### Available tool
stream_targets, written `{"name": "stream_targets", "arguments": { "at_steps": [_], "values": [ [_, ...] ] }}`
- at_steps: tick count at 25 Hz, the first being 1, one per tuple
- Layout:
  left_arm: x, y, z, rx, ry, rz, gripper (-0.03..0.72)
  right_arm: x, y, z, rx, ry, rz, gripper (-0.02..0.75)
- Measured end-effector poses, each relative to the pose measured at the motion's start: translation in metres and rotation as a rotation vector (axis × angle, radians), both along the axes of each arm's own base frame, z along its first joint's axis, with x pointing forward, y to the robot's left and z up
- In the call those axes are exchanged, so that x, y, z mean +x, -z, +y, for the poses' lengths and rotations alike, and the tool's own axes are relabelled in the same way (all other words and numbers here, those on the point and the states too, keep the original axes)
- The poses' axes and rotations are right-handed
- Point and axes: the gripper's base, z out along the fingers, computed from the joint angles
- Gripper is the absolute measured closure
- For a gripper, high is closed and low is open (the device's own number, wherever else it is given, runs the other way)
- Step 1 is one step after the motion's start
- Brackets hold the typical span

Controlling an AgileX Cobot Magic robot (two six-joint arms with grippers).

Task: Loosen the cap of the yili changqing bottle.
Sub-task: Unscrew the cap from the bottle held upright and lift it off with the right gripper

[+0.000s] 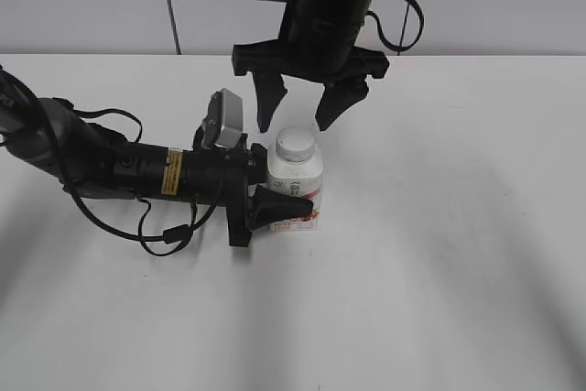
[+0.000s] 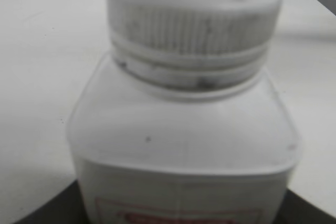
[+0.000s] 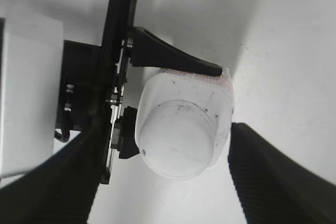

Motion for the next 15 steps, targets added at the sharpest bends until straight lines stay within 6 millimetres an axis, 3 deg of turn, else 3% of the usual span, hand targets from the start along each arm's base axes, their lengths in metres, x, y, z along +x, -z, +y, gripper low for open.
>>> {"name": "stream_targets", "arguments": {
  "at_steps": [15],
  "values": [
    [0.0, 0.0, 0.0, 0.003, -0.001, 0.0, 0.312, 0.004, 0.029, 0.005, -0.022, 0.015, 0.063, 0.161]
  ]
}}
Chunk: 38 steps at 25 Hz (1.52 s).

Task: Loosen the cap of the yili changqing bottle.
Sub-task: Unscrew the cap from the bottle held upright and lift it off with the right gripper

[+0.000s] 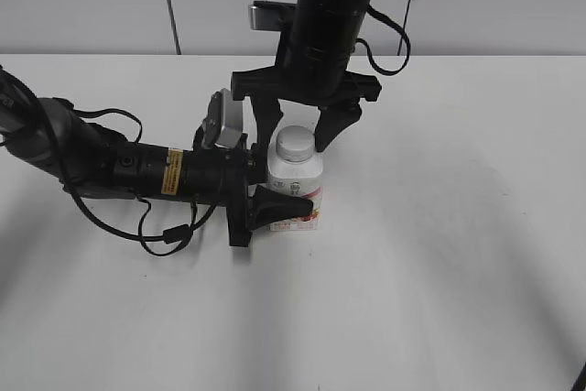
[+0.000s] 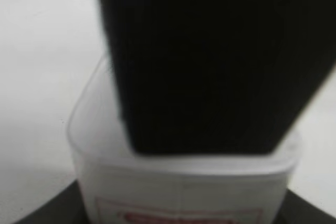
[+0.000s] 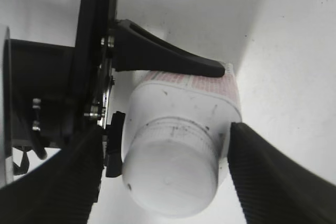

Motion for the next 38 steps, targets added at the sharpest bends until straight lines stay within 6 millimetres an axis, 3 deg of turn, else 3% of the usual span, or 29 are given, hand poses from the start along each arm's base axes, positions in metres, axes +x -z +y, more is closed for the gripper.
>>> {"name": "stream_targets", "arguments": {
  "at_steps": [11, 16, 25, 29, 38],
  "values": [
    [0.0001, 0.0001, 0.0, 0.001, -0.001, 0.0, 0.312, 0.0003, 0.0001, -0.0008, -0.005, 0.003, 0.0, 0.246],
    [0.0004, 0.0002, 0.0001, 0.003, -0.005, 0.0, 0.312, 0.0003, -0.0002, -0.0014, -0.011, 0.002, -0.002, 0.338],
    [0.0005, 0.0001, -0.0002, 0.005, -0.007, -0.001, 0.312, 0.0003, -0.0002, -0.0015, -0.012, -0.023, -0.008, 0.338],
    [0.0006, 0.0002, -0.0001, 0.006, -0.007, 0.0, 0.312, 0.0002, -0.0002, -0.0014, -0.01, -0.171, -0.047, 0.338],
    [0.0003, 0.0003, -0.0001, 0.007, -0.004, 0.0, 0.312, -0.0003, -0.0004, -0.0006, 0.007, -0.716, -0.192, 0.339]
  ]
}}
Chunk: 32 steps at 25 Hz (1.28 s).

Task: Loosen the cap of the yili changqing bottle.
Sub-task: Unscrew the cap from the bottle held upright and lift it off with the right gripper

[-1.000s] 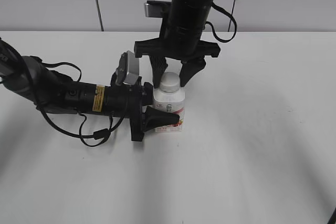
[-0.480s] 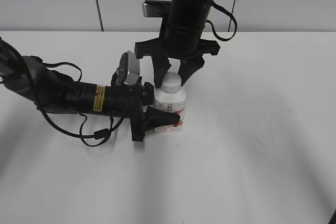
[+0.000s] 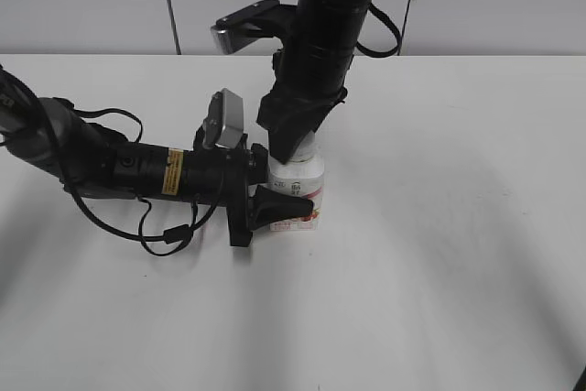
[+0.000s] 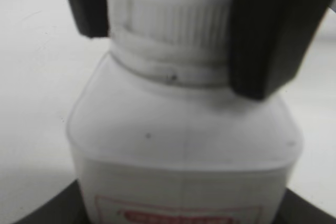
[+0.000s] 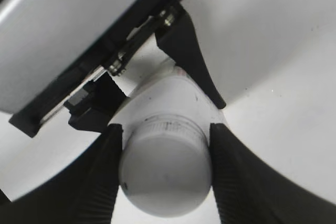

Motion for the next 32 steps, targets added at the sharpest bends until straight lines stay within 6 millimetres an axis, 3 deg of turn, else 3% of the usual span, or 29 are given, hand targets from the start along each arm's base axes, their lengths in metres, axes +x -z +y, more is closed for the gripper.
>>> {"name": "stream_targets", "arguments": {
  "at_steps": [17, 32],
  "values": [
    [-0.0007, 0.0004, 0.0001, 0.004, 0.009, -0.001, 0.313, -0.0004, -0.0002, 0.0005, 0.015, -0.561, -0.15, 0.342],
    [-0.0008, 0.0005, 0.0002, 0.006, 0.009, -0.001, 0.313, -0.0005, -0.0001, 0.0005, 0.017, -0.666, -0.178, 0.345]
  ]
}}
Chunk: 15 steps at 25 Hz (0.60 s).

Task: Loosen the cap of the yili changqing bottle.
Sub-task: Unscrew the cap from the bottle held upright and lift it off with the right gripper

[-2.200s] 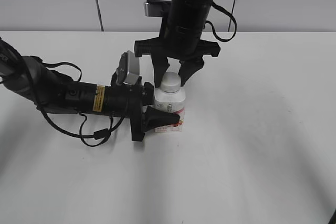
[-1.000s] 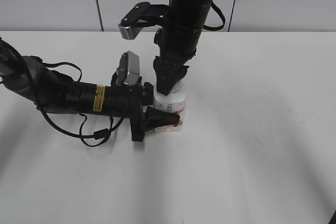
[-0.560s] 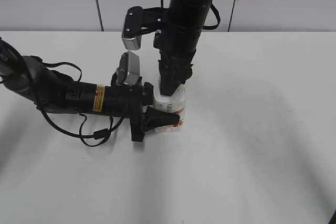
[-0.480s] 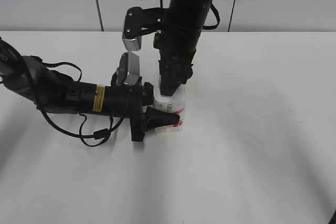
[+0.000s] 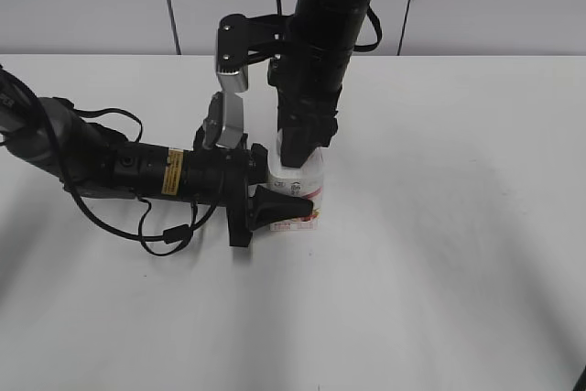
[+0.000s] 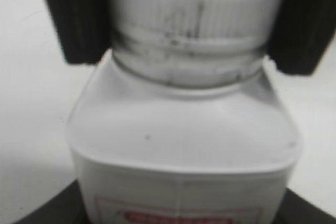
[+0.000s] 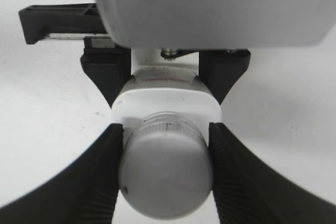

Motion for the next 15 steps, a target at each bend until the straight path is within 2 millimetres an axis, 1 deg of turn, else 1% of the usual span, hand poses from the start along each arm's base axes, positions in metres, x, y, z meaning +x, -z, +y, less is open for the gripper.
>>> {"name": "stream_targets", "arguments": {
  "at_steps": [14, 15],
  "values": [
    [0.0, 0.0, 0.0, 0.0, 0.0, 0.0, 0.313, -0.0001, 0.0, 0.0001, 0.001, 0.002, 0.001, 0.346],
    [0.0, 0.0, 0.0, 0.0, 0.0, 0.0, 0.313, -0.0001, 0.0, 0.0001, 0.001, 0.002, 0.001, 0.338]
  ]
}}
